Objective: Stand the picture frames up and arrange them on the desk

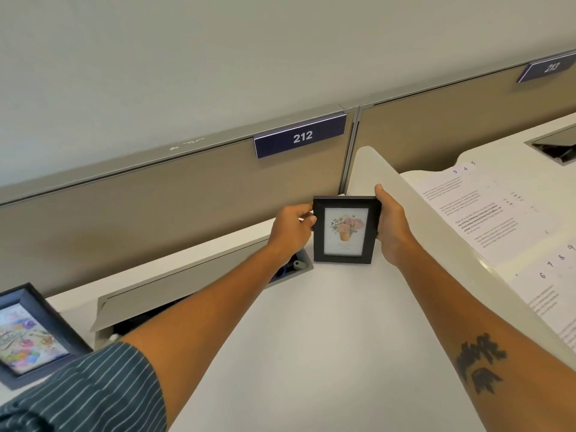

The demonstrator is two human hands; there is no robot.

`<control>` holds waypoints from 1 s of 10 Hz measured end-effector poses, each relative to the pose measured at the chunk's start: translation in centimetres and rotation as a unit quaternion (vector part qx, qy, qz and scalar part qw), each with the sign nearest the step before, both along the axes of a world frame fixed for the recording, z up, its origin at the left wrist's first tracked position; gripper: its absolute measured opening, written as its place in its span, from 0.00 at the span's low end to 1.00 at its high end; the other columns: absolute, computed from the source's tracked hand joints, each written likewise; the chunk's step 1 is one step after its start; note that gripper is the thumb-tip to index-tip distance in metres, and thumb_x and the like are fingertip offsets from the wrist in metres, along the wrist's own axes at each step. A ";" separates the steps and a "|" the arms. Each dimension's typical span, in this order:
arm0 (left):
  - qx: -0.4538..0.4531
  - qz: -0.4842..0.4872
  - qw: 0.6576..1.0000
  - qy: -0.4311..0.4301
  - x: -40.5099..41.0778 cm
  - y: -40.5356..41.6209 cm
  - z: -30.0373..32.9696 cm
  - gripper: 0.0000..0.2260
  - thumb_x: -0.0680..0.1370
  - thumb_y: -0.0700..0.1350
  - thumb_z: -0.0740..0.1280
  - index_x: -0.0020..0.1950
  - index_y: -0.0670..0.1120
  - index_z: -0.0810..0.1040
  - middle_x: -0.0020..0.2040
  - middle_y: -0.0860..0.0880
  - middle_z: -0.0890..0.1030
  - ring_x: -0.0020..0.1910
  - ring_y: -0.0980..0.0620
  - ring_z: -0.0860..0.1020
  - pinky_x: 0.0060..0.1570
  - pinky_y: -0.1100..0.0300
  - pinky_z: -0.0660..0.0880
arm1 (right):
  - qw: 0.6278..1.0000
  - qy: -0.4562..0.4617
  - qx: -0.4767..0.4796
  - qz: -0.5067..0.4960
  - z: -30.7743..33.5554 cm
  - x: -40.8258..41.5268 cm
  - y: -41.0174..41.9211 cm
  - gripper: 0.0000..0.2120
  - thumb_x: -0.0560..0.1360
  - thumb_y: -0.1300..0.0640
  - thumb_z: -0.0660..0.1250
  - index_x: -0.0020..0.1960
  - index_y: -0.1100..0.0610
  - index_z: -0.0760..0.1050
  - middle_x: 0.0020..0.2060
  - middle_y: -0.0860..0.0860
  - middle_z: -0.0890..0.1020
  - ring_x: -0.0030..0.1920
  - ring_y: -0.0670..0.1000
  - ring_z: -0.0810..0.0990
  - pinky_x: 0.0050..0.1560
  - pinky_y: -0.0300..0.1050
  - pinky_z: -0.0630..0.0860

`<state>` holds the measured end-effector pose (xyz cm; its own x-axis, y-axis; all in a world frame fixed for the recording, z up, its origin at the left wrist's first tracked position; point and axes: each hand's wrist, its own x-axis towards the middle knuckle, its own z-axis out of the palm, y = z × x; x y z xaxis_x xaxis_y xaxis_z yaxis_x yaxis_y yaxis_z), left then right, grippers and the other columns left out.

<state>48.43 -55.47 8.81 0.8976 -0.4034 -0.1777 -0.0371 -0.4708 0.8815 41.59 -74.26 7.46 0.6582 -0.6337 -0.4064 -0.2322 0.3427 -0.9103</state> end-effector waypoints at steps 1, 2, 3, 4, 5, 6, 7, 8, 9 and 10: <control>0.004 0.001 1.000 -0.002 0.5 -0.1 -0.1 0.13 0.85 0.37 0.64 0.67 0.44 0.83 0.57 0.43 0.86 0.56 0.40 0.84 0.61 0.43 0.81 | 1.000 0.005 0.009 0.021 -0.8 0.6 -0.3 0.16 0.82 0.34 0.64 0.59 0.45 0.80 0.52 0.49 0.90 0.60 0.53 0.87 0.75 0.63 0.74; 0.005 -0.004 1.000 -0.003 0.6 0.0 -0.1 0.14 0.85 0.37 0.64 0.68 0.43 0.82 0.58 0.42 0.86 0.57 0.40 0.84 0.61 0.44 0.81 | 1.000 0.004 0.007 0.022 -1.1 0.8 -0.3 0.15 0.82 0.34 0.65 0.58 0.43 0.80 0.47 0.46 0.91 0.59 0.53 0.87 0.75 0.63 0.74; 0.004 -0.003 1.000 0.000 0.7 0.1 -0.2 0.15 0.85 0.38 0.64 0.70 0.43 0.81 0.60 0.42 0.85 0.58 0.41 0.84 0.63 0.44 0.81 | 1.000 0.004 0.002 0.029 -1.3 1.0 -0.4 0.19 0.81 0.32 0.65 0.62 0.44 0.79 0.56 0.49 0.90 0.62 0.54 0.86 0.77 0.66 0.73; 0.000 -0.003 1.000 -0.005 0.6 0.2 -0.4 0.14 0.85 0.38 0.64 0.70 0.44 0.81 0.60 0.44 0.86 0.57 0.43 0.85 0.62 0.45 0.81 | 0.999 0.009 0.003 0.038 -1.4 1.1 -0.6 0.22 0.80 0.31 0.64 0.65 0.45 0.79 0.57 0.50 0.89 0.62 0.54 0.86 0.77 0.67 0.72; -0.001 0.001 1.000 0.001 0.7 0.2 -0.6 0.14 0.85 0.38 0.64 0.69 0.44 0.82 0.60 0.45 0.86 0.56 0.44 0.85 0.62 0.45 0.81 | 0.999 0.014 0.001 0.042 -1.5 1.2 -0.8 0.22 0.81 0.30 0.62 0.61 0.45 0.80 0.53 0.48 0.91 0.62 0.54 0.86 0.76 0.68 0.72; 0.006 0.012 1.000 0.005 0.7 0.0 -1.0 0.14 0.84 0.41 0.66 0.69 0.44 0.82 0.63 0.45 0.85 0.60 0.44 0.84 0.65 0.43 0.80 | 0.999 0.013 -0.011 0.046 -1.5 1.0 -0.6 0.20 0.81 0.28 0.60 0.57 0.42 0.79 0.42 0.41 0.91 0.60 0.53 0.86 0.75 0.68 0.72; 0.003 0.009 1.000 0.006 0.7 0.2 -1.6 0.16 0.84 0.42 0.67 0.73 0.45 0.79 0.65 0.46 0.84 0.63 0.44 0.83 0.67 0.44 0.79 | 0.998 0.010 -0.019 0.060 -1.3 0.5 -0.3 0.22 0.80 0.25 0.57 0.56 0.40 0.79 0.43 0.39 0.90 0.59 0.52 0.84 0.72 0.66 0.72; 0.053 -0.011 0.994 -0.095 -0.3 1.3 -3.1 0.23 0.85 0.50 0.65 0.80 0.48 0.70 0.77 0.48 0.74 0.76 0.48 0.72 0.73 0.52 0.71 | 0.996 0.004 -0.059 0.068 -1.6 -0.9 0.4 0.20 0.83 0.27 0.55 0.58 0.38 0.78 0.54 0.40 0.86 0.58 0.48 0.83 0.71 0.61 0.72; 0.099 -0.019 0.975 -0.196 -1.8 3.5 -4.1 0.29 0.85 0.55 0.63 0.83 0.47 0.60 0.84 0.48 0.60 0.84 0.48 0.54 0.82 0.44 0.58 | 0.981 0.033 -0.181 0.064 -2.8 -2.9 1.0 0.24 0.86 0.33 0.55 0.70 0.46 0.75 0.63 0.45 0.83 0.65 0.52 0.82 0.64 0.50 0.77; 0.123 -0.029 0.962 -0.243 -3.9 5.4 -4.7 0.32 0.85 0.57 0.61 0.85 0.45 0.55 0.86 0.48 0.51 0.86 0.48 0.43 0.83 0.40 0.46 | 0.943 0.073 -0.319 0.049 -4.1 -5.3 1.8 0.26 0.88 0.39 0.58 0.80 0.54 0.70 0.76 0.55 0.77 0.75 0.58 0.76 0.74 0.60 0.76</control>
